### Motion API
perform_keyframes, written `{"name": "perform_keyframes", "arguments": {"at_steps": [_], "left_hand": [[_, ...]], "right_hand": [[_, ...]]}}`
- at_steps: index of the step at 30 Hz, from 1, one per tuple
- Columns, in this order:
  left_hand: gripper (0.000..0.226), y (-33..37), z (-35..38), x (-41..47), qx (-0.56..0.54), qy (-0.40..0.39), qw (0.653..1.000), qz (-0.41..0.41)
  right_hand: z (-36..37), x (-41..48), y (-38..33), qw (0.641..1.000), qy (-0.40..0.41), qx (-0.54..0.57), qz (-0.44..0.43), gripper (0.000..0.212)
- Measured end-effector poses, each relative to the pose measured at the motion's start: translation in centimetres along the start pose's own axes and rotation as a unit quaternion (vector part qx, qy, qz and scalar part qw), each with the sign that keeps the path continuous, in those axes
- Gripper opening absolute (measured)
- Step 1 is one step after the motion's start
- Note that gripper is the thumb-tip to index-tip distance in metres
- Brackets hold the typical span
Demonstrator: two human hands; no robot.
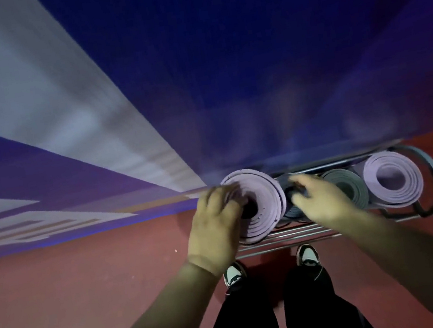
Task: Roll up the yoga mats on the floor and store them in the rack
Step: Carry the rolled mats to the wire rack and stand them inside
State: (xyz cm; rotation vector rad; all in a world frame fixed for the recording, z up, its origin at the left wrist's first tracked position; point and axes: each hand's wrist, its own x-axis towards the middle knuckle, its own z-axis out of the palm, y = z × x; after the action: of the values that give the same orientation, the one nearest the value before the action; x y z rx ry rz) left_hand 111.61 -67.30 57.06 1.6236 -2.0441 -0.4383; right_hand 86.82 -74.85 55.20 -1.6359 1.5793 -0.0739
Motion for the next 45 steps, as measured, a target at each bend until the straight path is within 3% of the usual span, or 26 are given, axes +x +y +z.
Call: {"name": "perform_keyframes", "arguments": {"at_steps": [2, 5, 7, 11, 13, 16, 18, 22, 24, 26, 29, 32, 35, 38, 45], "left_hand": [[0.031, 0.1, 0.7, -1.1, 0.02, -0.037, 0.998, 0.036], [0.064, 0.9, 1.1, -2.1, 0.065, -0.119, 0.991, -0.019], [0.064, 1.9, 1.2, -1.7, 0.121, -0.132, 0.982, -0.059], [0.054, 2.8, 2.0, -0.7, 0.194, -0.08, 0.977, -0.043], [0.067, 2.7, 2.0, -0.5, 0.187, -0.083, 0.979, -0.013], [0.098, 3.0, 1.9, 0.9, 0.189, -0.15, 0.97, 0.001], [0.1, 2.8, 2.2, 2.0, 0.181, -0.174, 0.968, -0.017], [0.096, 3.0, 2.2, 2.2, 0.202, -0.137, 0.97, -0.002], [0.089, 3.6, 1.7, 0.9, 0.218, -0.075, 0.973, 0.024], [0.077, 3.8, 1.6, -0.4, 0.217, -0.006, 0.975, 0.055], [0.075, 2.7, 3.5, -2.2, 0.231, 0.031, 0.971, 0.05], [0.084, 0.8, 7.2, -3.1, 0.232, -0.044, 0.972, -0.012], [0.073, -1.1, 11.0, -2.1, 0.192, -0.149, 0.966, -0.091], [0.079, -2.5, 14.3, -1.5, 0.175, -0.276, 0.932, -0.157], [0.093, -2.6, 15.4, -0.3, 0.184, -0.298, 0.925, -0.148]], "right_hand": [[0.8, 0.7, 1.9, 0.993, -0.057, -0.092, -0.053, 0.054], [3.1, 2.0, 5.3, 0.963, -0.111, -0.218, -0.118, 0.07], [4.2, 2.7, 6.9, 0.949, -0.102, -0.261, -0.144, 0.076], [5.2, 3.6, 8.7, 0.943, -0.061, -0.292, -0.149, 0.079], [5.8, 3.9, 9.6, 0.944, -0.039, -0.291, -0.153, 0.076], [5.5, 4.5, 10.2, 0.942, -0.035, -0.296, -0.153, 0.074], [5.0, 4.7, 9.8, 0.939, -0.058, -0.306, -0.147, 0.074], [3.4, 4.5, 8.5, 0.938, -0.039, -0.32, -0.127, 0.057], [2.5, 4.0, 8.5, 0.943, 0.011, -0.306, -0.13, 0.052], [1.8, 3.0, 8.7, 0.947, 0.061, -0.284, -0.134, 0.064], [0.6, 1.7, 8.9, 0.949, 0.038, -0.299, -0.097, 0.082], [0.3, 1.6, 8.8, 0.953, 0.025, -0.288, -0.089, 0.084], [2.0, 2.6, 9.5, 0.954, 0.025, -0.274, -0.117, 0.085], [4.8, 3.9, 11.9, 0.954, 0.04, -0.231, -0.188, 0.08], [5.9, 6.0, 13.3, 0.95, -0.047, -0.202, -0.235, 0.082]]}}
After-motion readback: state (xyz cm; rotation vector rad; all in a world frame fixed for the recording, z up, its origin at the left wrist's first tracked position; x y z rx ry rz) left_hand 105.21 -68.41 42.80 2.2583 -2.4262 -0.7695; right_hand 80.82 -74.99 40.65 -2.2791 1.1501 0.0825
